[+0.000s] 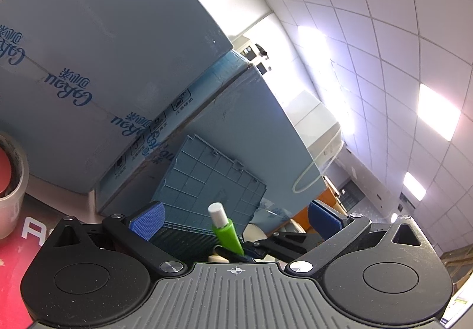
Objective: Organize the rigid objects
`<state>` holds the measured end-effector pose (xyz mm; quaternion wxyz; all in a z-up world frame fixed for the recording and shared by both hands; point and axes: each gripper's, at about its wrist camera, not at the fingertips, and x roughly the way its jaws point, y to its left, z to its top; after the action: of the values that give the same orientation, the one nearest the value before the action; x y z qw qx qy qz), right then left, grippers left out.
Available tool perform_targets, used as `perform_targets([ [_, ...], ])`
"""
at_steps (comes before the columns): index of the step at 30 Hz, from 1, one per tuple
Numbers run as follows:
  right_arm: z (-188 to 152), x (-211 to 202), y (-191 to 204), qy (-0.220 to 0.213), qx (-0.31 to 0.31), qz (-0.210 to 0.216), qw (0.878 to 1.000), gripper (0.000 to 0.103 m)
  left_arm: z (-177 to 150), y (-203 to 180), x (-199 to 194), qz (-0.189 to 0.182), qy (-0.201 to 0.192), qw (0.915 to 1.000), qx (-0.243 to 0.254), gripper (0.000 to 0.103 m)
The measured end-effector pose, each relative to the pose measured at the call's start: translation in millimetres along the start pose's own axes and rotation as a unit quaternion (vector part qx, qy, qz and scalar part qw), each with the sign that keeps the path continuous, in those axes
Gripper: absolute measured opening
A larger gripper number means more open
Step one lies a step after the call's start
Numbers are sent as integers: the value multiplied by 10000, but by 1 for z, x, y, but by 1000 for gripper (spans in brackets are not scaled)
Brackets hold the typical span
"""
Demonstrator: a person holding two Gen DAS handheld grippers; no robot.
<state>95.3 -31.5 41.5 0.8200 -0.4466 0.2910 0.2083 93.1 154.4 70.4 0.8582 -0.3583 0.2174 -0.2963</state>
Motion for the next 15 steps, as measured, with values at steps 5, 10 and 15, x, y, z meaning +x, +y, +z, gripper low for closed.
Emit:
perform_targets([
  [5,-6,12,-9,-40,377,559,9977,9,-1,-3,1,-44,23,10000,66,103],
  [10,-15,13,-17,-258,798,837,9930,23,-1,0,4,-9,58,10000,17,103],
  [15,-33,-20,-40,-880,1524,861,9806,55,-2,-3,5,-52,69,9999,93,103],
])
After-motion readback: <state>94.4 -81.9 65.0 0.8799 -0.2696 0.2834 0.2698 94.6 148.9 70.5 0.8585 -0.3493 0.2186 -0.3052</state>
